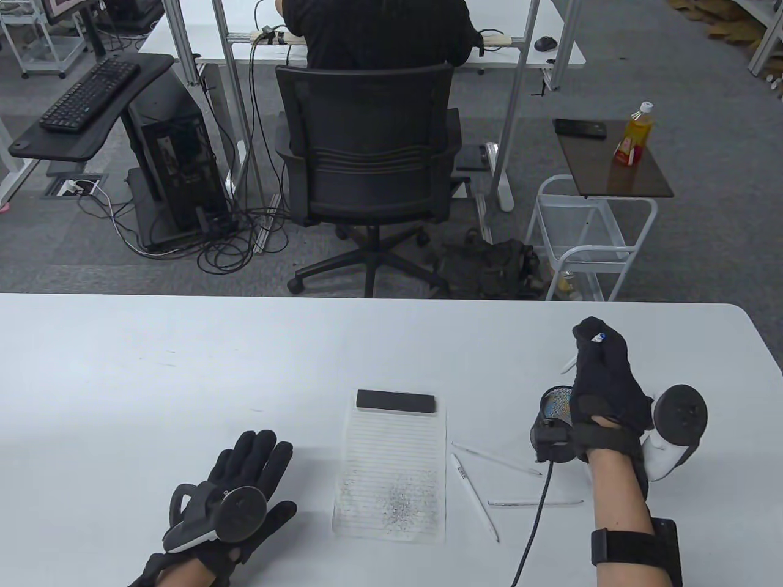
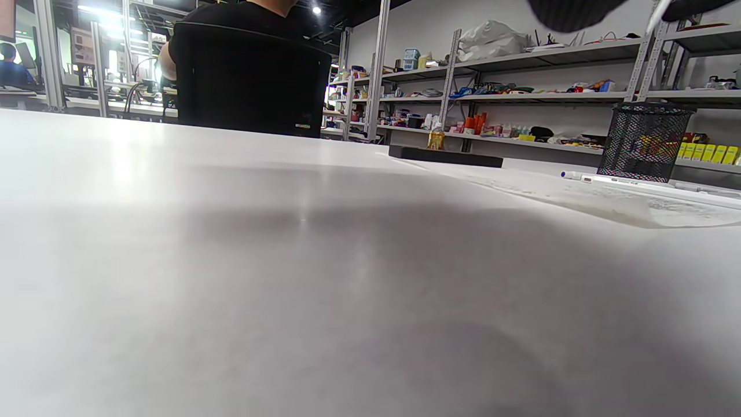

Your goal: Press to extend mechanical pencil leads

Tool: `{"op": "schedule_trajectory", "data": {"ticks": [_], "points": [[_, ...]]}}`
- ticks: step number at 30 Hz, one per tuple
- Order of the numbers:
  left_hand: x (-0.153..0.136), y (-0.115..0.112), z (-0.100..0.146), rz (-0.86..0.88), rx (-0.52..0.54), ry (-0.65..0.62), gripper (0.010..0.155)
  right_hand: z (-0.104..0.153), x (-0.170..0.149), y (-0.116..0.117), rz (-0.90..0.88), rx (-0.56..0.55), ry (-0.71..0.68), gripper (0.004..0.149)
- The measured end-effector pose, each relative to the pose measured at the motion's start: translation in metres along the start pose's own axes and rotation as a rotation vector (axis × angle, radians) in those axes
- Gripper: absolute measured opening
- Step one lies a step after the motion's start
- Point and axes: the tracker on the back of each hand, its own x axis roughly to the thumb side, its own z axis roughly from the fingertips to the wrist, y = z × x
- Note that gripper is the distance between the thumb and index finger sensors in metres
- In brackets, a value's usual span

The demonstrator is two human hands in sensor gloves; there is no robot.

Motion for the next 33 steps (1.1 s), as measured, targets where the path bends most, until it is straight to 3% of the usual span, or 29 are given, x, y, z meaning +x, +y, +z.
{"op": "schedule_trajectory", "data": {"ticks": [4,9,11,16,20,23,33], "points": [[-0.001,0.001,0.000,0.003,0.006,0.001,0.087,0.013,-0.004,0.039,-0.211,0.132,0.008,0.040],[-0.002,0.001,0.000,0.010,0.012,0.002,0.087,0.033,-0.037,0.085,-0.415,0.251,0.079,0.039],[-0.002,0.001,0.000,0.009,0.013,-0.001,0.087,0.040,-0.051,0.102,-0.517,0.319,0.043,0.039],[-0.002,0.001,0.001,0.016,0.025,-0.006,0.087,0.058,-0.084,0.128,-0.627,0.275,0.009,0.039],[-0.002,0.001,0.001,0.020,0.025,-0.002,0.088,0.064,-0.104,0.132,-0.636,0.334,0.062,0.058],[-0.002,0.001,0.001,0.022,0.026,-0.004,0.087,0.069,-0.113,0.130,-0.684,0.283,0.109,0.065],[-0.002,0.001,0.001,0.022,0.021,-0.007,0.087,0.075,-0.134,0.125,-0.819,0.221,0.185,0.069]]}}
